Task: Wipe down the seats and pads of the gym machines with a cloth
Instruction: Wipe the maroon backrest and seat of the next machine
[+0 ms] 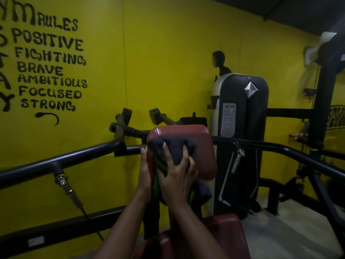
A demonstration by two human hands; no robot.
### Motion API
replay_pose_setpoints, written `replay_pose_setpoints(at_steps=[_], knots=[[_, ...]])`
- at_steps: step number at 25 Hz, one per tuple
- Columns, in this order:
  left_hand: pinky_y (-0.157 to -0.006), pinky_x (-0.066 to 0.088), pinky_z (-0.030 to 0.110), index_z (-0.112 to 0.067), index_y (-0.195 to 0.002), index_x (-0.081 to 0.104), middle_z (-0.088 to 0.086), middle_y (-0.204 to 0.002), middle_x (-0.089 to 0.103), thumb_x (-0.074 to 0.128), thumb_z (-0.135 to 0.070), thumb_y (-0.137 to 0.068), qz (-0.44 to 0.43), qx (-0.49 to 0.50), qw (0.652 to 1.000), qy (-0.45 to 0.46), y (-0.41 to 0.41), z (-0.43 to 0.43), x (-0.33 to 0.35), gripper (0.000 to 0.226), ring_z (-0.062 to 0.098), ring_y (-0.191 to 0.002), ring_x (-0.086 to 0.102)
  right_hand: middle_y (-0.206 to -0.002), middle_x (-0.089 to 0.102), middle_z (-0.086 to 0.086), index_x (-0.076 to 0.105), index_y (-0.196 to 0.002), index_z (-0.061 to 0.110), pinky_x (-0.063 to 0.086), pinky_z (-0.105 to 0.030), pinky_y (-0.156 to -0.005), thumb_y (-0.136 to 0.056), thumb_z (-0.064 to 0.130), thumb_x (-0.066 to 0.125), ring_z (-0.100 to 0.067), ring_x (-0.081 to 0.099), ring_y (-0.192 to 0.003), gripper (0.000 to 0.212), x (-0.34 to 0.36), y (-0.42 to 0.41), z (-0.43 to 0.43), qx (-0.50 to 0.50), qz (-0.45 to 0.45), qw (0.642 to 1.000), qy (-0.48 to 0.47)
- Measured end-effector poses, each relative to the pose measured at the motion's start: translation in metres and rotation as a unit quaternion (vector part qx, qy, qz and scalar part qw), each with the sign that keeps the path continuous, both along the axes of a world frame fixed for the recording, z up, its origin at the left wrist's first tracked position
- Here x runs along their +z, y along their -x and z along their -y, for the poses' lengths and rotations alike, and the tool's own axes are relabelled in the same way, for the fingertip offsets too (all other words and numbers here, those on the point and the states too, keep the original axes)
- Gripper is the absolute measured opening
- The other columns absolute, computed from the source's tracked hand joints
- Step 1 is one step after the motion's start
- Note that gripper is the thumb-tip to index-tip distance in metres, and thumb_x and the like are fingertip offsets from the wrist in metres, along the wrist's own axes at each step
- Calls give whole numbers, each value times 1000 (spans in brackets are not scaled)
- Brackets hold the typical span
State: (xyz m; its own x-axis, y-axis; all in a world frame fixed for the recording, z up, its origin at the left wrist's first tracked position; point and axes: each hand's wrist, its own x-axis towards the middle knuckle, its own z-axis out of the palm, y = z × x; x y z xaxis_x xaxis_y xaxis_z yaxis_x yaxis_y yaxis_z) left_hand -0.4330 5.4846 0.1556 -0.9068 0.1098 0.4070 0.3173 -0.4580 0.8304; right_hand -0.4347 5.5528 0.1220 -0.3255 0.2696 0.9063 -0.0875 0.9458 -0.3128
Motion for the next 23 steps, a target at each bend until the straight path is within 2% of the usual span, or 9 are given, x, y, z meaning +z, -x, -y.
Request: replay_pose_setpoints(at_steps=[3, 6, 9, 11, 12, 14, 17, 21, 23], knots=[[-62, 53, 13, -33, -115, 48, -15, -96, 64, 16, -42, -100, 15, 24, 999, -22, 5, 3, 0, 36, -5, -78, 65, -144, 27, -8, 41, -135, 43, 44, -47, -82, -79, 59, 38, -30, 35, -115, 58, 47, 17, 4, 0, 26, 997, -77], [-73, 50, 22, -26, -136, 39, -3, -116, 57, 13, -53, -96, 44, 44, 997, -44, 14, 11, -2, 54, 5, -93, 60, -145, 27, -6, 48, -129, 42, 44, -48, -81, -77, 57, 44, -30, 36, -116, 54, 31, 16, 3, -4, 28, 991, -131], [-76, 52, 26, -13, -127, 51, 4, -112, 64, 10, -61, -93, 66, 18, 996, -55, 15, 16, -3, 72, 17, -104, 62, -145, 28, -4, 45, -126, 43, 46, -50, -80, -78, 57, 42, -29, 36, -116, 50, -12, 1, -3, 0, 9, 985, -172], [-68, 56, 22, -14, -116, 56, 2, -99, 67, 11, -57, -94, 63, 40, 996, -44, 12, 12, -4, 66, 15, -94, 63, -144, 28, -3, 41, -125, 43, 46, -50, -80, -75, 58, 43, -27, 36, -116, 52, -11, 0, -10, 13, 0, 984, -178], [-66, 56, 19, -18, -112, 57, -2, -97, 66, 12, -55, -95, 51, 42, 997, -35, 11, 9, -5, 61, 12, -91, 62, -144, 28, -3, 40, -125, 44, 46, -49, -80, -74, 59, 42, -27, 36, -115, 53, -2, 2, -13, 21, -8, 985, -173], [-77, 54, 24, -29, -110, 59, -5, -106, 66, 20, -64, -90, 44, 73, 996, 3, 12, 1, -3, 56, 15, -99, 62, -144, 28, -3, 40, -128, 44, 44, -48, -80, -75, 61, 40, -27, 35, -115, 56, 21, 11, -21, 36, -7, 986, -162], [-85, 52, 37, -28, -129, 54, 4, -123, 62, 30, -85, -69, 48, 120, 990, 54, 19, -5, -8, 87, 24, -111, 60, -144, 33, -7, 41, -134, 42, 42, -48, -81, -79, 61, 37, -29, 35, -116, 59, 54, 25, -45, 32, 23, 994, -107], [-84, 47, 33, -23, -141, 39, 0, -124, 54, 24, -63, -86, 20, 154, 984, 84, 16, -8, -10, 69, 19, -109, 55, -143, 41, -14, 45, -135, 36, 43, -52, -84, -83, 56, 31, -38, 44, -118, 58, 46, 22, -84, -7, 44, 999, 22], [-84, 46, 35, -24, -140, 37, 0, -119, 53, 26, -64, -86, 13, 153, 984, 89, 17, -9, -9, 68, 19, -106, 54, -142, 41, -16, 47, -135, 32, 42, -53, -84, -83, 53, 31, -41, 45, -117, 58, 22, 15, -86, -25, 49, 994, 96]])
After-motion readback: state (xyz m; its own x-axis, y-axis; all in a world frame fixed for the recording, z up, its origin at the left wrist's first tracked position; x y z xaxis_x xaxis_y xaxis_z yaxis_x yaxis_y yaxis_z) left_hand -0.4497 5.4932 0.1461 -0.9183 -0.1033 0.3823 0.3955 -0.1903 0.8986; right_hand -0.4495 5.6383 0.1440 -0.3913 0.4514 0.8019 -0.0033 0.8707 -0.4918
